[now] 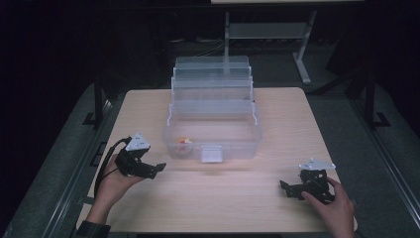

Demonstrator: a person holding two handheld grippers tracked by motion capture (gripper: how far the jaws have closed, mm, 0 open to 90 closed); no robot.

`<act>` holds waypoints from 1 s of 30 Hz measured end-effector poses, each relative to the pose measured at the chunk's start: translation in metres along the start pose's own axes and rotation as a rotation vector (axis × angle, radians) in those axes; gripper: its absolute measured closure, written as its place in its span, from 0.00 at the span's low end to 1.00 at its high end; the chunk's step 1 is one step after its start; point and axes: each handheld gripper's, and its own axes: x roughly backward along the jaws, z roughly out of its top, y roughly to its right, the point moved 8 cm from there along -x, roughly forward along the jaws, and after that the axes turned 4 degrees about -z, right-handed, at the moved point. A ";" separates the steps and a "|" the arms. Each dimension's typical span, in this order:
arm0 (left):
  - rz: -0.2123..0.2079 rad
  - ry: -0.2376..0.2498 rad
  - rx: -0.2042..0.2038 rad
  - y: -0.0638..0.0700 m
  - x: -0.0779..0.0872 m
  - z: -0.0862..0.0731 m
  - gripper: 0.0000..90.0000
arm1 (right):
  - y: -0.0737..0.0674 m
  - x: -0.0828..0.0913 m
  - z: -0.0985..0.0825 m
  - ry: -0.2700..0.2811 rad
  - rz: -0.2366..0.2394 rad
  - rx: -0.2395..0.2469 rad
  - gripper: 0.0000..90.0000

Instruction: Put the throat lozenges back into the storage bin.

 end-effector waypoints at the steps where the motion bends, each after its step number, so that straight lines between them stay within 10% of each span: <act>1: 0.000 -0.001 0.003 0.000 0.000 -0.002 0.14 | 0.000 0.000 0.000 0.001 0.000 0.002 0.00; 30: 0.022 -0.017 0.040 0.013 -0.009 -0.068 0.14 | 0.000 0.000 0.000 0.001 0.000 0.001 0.00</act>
